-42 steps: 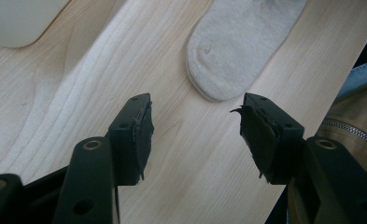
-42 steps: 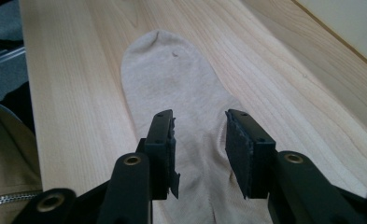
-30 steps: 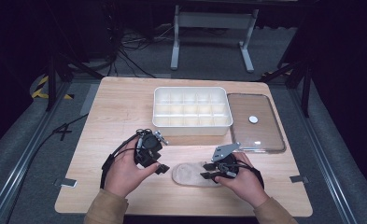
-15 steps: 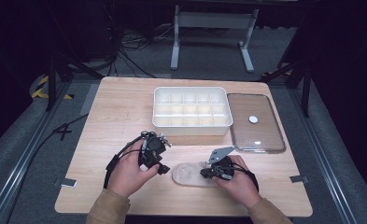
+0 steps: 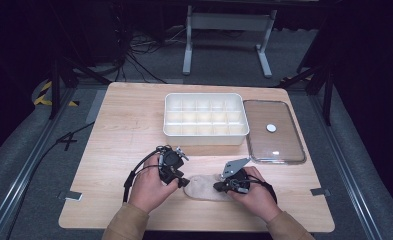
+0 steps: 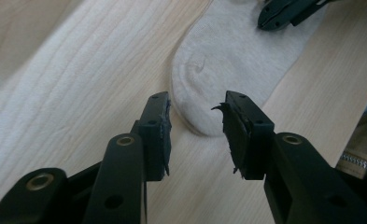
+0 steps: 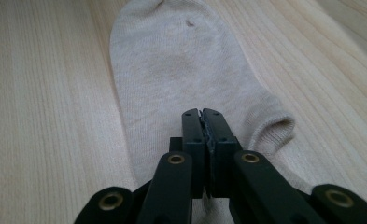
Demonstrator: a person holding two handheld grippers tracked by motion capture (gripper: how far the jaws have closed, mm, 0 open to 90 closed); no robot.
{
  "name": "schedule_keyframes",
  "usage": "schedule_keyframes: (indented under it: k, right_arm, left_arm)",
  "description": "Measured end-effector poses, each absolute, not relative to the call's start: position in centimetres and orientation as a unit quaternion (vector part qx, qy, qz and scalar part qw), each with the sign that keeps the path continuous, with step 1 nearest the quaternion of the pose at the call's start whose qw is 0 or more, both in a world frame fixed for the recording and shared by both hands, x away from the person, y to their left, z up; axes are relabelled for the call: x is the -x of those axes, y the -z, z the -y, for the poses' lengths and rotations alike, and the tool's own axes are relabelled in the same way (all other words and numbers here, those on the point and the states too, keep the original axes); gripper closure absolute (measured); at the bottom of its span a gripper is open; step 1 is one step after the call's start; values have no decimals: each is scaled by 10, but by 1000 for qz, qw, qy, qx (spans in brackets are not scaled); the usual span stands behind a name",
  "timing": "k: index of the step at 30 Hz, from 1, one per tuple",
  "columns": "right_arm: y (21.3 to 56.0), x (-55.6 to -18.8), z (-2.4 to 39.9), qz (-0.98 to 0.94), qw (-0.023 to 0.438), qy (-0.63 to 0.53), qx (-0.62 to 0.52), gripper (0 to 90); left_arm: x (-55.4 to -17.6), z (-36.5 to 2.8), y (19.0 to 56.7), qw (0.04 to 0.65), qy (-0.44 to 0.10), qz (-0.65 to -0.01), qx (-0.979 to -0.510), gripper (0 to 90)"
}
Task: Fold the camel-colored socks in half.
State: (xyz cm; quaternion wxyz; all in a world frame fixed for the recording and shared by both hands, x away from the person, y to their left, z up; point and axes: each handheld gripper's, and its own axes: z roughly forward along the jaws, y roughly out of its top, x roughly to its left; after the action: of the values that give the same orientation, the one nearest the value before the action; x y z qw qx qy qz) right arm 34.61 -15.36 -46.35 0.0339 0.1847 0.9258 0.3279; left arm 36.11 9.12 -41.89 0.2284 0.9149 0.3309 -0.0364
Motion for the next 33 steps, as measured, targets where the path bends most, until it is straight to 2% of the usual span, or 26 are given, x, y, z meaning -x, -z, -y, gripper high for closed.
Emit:
schedule_keyframes:
  k: [15, 20, 27, 33]
  right_arm:
    - [465, -345, 156, -922, 36, -336, -187, 883]
    - [465, -345, 156, -921, 35, -337, -190, 882]
    - [465, -344, 156, -921, 37, -337, -192, 860]
    - [457, -343, 162, -915, 46, -342, -211, 842]
  left_arm:
    - [-365, -72, 443, 177, 31, -329, -927, 595]
    - [-363, -68, 443, 164, 31, -316, -934, 654]
    - [-361, -66, 443, 164, 38, -308, -937, 820]
    - [-359, -66, 440, 159, 37, -308, -937, 844]
